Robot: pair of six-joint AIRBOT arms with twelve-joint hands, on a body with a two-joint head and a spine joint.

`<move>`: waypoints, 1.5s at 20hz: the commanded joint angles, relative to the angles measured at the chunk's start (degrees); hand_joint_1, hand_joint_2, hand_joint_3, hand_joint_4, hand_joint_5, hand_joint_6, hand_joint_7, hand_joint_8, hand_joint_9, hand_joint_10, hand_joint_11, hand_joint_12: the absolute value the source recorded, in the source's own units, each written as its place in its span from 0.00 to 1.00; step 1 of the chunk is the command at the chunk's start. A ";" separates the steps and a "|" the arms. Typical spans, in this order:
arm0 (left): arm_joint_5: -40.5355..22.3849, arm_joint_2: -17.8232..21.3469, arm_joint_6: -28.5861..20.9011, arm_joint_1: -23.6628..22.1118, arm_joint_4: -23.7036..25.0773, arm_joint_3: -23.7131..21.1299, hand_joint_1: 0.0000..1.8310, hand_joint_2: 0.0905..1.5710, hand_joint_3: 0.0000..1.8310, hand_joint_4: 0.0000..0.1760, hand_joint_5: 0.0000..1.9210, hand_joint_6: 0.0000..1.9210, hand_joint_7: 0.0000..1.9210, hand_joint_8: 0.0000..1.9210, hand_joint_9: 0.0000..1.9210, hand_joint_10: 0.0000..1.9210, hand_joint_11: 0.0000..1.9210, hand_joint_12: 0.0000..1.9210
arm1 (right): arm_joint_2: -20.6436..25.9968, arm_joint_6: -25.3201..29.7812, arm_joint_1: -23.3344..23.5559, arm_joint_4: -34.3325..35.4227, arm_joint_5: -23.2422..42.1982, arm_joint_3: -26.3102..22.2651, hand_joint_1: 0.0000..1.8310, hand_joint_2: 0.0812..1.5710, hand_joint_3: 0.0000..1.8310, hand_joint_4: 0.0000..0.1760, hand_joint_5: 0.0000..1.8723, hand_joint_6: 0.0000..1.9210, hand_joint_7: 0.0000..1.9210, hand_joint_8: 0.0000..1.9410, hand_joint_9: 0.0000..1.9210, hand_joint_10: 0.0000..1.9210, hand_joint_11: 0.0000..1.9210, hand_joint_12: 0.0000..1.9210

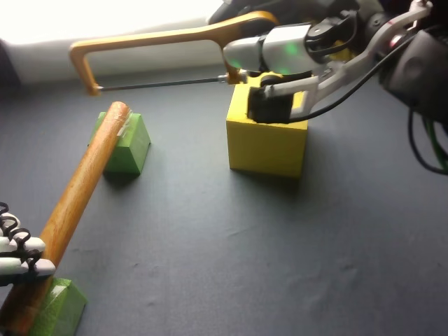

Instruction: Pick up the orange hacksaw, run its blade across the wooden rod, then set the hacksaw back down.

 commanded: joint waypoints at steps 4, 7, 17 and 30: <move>-1.39 -0.07 -0.05 -0.24 -0.70 0.00 0.00 0.80 0.00 0.00 0.07 0.00 0.07 0.00 0.06 0.00 0.00 0.16 | -1.94 -1.00 -0.62 0.13 6.59 -0.28 0.76 0.69 0.00 0.00 0.48 0.43 0.50 0.54 0.56 0.60 0.50 0.62; -1.39 -0.07 -0.05 -0.25 -0.70 0.05 0.00 0.80 0.00 0.00 0.07 0.00 0.08 0.00 0.07 0.00 0.00 0.17 | -3.62 -4.26 -1.46 3.59 8.31 -0.82 0.76 0.68 0.00 0.00 0.49 0.43 0.51 0.53 0.57 0.58 0.51 0.61; -1.39 -0.08 -0.05 -0.25 -0.71 -0.02 0.00 0.81 0.00 0.00 0.06 0.00 0.06 0.00 0.05 0.00 0.00 0.14 | -5.95 -14.92 -4.34 16.35 15.03 -5.59 0.76 0.68 0.00 0.00 0.48 0.44 0.52 0.52 0.58 0.57 0.51 0.60; -1.38 -0.15 -0.05 -0.19 -0.71 0.37 0.01 0.80 0.00 0.00 0.07 0.00 0.07 0.00 0.06 0.00 0.00 0.17 | -14.40 -13.79 -4.39 17.72 20.58 -2.62 0.76 0.68 0.00 0.00 0.48 0.45 0.52 0.50 0.58 0.55 0.52 0.57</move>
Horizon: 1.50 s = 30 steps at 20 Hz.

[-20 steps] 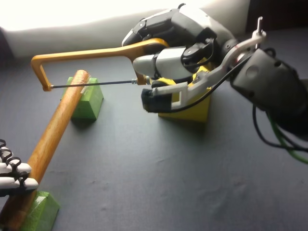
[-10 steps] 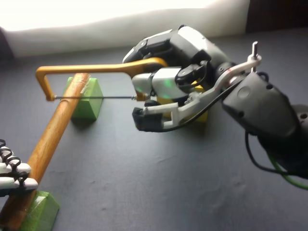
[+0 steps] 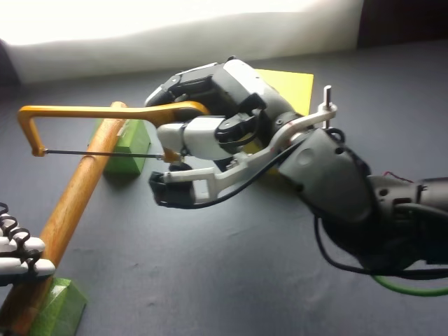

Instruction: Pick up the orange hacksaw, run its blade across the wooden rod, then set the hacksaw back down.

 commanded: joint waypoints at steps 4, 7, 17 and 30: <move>-1.03 -0.24 -0.05 -0.14 -0.70 0.33 0.01 0.80 0.00 0.00 0.06 0.00 0.06 0.00 0.05 0.00 0.00 0.14 | -3.44 3.04 1.42 -3.49 4.89 2.66 0.76 0.68 0.00 0.00 0.48 0.46 0.52 0.50 0.58 0.56 0.51 0.57; -1.02 -0.34 -0.05 -0.11 -0.70 0.34 0.02 0.80 0.00 0.00 0.06 0.00 0.06 0.00 0.05 0.00 0.00 0.14 | -6.66 4.16 1.67 -3.49 5.78 4.81 0.76 0.68 0.00 0.00 0.48 0.45 0.52 0.50 0.57 0.57 0.51 0.58; -1.02 -0.48 -0.05 -0.10 -0.70 0.27 0.05 0.79 0.00 0.00 0.07 0.00 0.07 0.00 0.05 0.00 0.00 0.14 | -10.47 4.99 -0.11 -2.59 7.09 5.88 0.76 0.69 0.00 0.00 0.47 0.45 0.51 0.52 0.55 0.61 0.48 0.63; -1.03 -0.46 -0.05 -0.11 -0.70 0.07 0.04 0.79 0.00 0.00 0.07 0.00 0.07 0.00 0.06 0.00 0.00 0.14 | 8.27 3.82 -3.37 -6.14 1.34 -7.29 0.76 0.68 0.00 0.00 0.48 0.45 0.53 0.49 0.57 0.58 0.49 0.62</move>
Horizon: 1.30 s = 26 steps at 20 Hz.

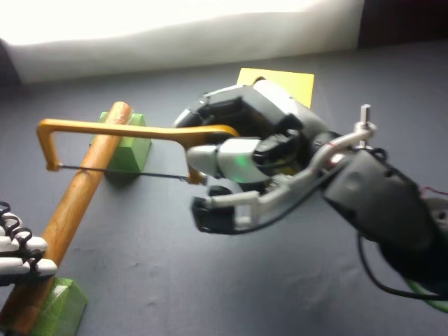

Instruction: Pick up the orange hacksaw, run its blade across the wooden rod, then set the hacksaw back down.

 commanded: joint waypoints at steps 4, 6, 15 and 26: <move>-0.87 -0.16 -0.05 -0.21 -0.66 -0.15 0.05 0.78 0.00 0.00 0.05 0.00 0.06 0.00 0.05 0.00 0.00 0.14 | 6.68 0.56 0.07 -3.13 3.02 -5.61 0.76 0.68 0.00 0.00 0.47 0.46 0.52 0.51 0.56 0.58 0.50 0.60; -0.87 -0.16 -0.05 -0.22 -0.66 -0.16 0.06 0.78 0.00 0.00 0.07 0.00 0.07 0.00 0.06 0.00 0.00 0.17 | 11.16 0.64 -0.20 -3.12 3.02 -9.13 0.76 0.68 0.00 0.00 0.46 0.47 0.51 0.52 0.57 0.58 0.50 0.60; -0.73 -0.28 -0.03 -0.29 -0.66 0.03 0.04 0.78 0.00 0.00 0.06 0.00 0.07 0.00 0.06 0.00 0.00 0.16 | 18.48 13.26 -7.09 -4.10 13.01 -14.10 0.75 0.69 0.00 0.00 0.46 0.49 0.51 0.52 0.56 0.59 0.49 0.60; -6.19 -1.74 1.70 -4.66 -0.67 2.65 0.04 0.78 0.00 0.00 0.07 0.00 0.07 0.00 0.06 0.00 0.00 0.16 | 13.33 19.41 -17.97 -4.57 16.37 -14.40 0.75 0.69 0.00 0.00 0.46 0.49 0.51 0.52 0.55 0.61 0.48 0.62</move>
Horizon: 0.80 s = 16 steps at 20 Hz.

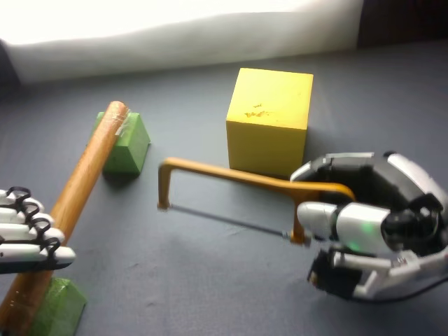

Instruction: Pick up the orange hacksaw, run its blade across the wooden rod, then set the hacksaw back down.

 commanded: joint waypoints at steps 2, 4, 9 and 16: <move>-6.82 -0.08 0.62 -0.97 -1.61 1.37 0.03 0.79 0.00 0.00 0.08 0.00 0.08 0.00 0.06 0.00 0.00 0.16 | -0.17 -0.41 -1.00 -3.67 1.57 -0.28 0.75 0.71 0.00 0.00 0.43 0.54 0.48 0.56 0.50 0.67 0.43 0.66; -9.93 -0.54 1.66 -1.30 -1.95 2.39 0.03 0.78 0.00 0.00 0.08 0.00 0.08 0.00 0.07 0.00 0.00 0.17 | -0.28 -2.17 -1.94 -3.66 0.94 -0.26 0.65 0.77 0.00 0.00 0.38 0.69 0.42 0.67 0.40 0.49 0.36 0.67; -19.43 -1.68 6.50 -1.90 -7.64 3.48 0.02 0.78 0.00 0.00 0.07 0.00 0.08 0.00 0.07 0.00 0.00 0.17 | -0.87 -3.36 -4.14 -4.40 0.77 -0.45 0.58 0.79 0.00 0.00 0.38 0.72 0.34 0.07 0.30 0.17 0.17 0.68; -27.72 -2.50 7.41 -2.32 -7.63 2.98 0.02 0.80 0.00 0.00 0.07 0.00 0.07 0.00 0.05 0.00 0.00 0.12 | 0.17 -4.21 -0.43 -5.77 1.47 -1.28 0.36 0.64 0.00 0.00 0.09 0.00 0.06 0.00 0.07 0.00 0.00 0.42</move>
